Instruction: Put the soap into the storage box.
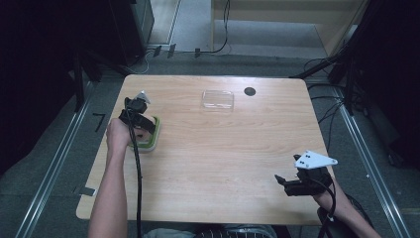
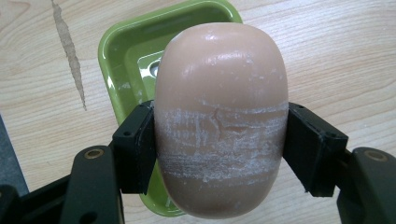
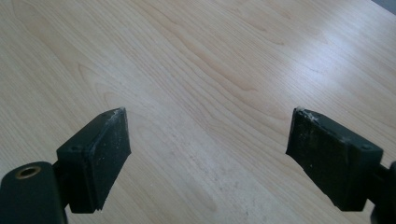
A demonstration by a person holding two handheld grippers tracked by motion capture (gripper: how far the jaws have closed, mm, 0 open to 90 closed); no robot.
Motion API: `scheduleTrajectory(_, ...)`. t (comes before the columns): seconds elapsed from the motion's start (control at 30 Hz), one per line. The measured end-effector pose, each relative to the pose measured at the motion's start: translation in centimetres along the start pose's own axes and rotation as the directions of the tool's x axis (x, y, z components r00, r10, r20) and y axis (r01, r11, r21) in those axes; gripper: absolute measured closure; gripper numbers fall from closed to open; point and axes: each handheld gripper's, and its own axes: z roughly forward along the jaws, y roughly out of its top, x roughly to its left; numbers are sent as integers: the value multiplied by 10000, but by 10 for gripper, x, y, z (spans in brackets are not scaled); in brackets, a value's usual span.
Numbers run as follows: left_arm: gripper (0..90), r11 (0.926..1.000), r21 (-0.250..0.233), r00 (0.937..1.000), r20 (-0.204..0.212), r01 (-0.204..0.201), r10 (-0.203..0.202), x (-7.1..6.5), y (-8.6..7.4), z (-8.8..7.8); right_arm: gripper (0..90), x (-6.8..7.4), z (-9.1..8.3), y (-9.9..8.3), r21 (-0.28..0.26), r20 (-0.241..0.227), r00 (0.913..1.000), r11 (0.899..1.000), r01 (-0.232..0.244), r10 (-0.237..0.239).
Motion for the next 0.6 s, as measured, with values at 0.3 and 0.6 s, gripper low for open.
scheduleTrajectory(0.3, 340, 9994, -182, 9995, 14, 302, -302, 4, 0, 8, 134, 0, 0, -1, -5, 13, 10000, 10000, -14, 14)
scheduleTrajectory(0.6, 339, 9985, -289, 9989, -85, 459, -461, 5, 0, 15, 134, -1, -1, -1, -6, 4, 10000, 10000, -2, 2)
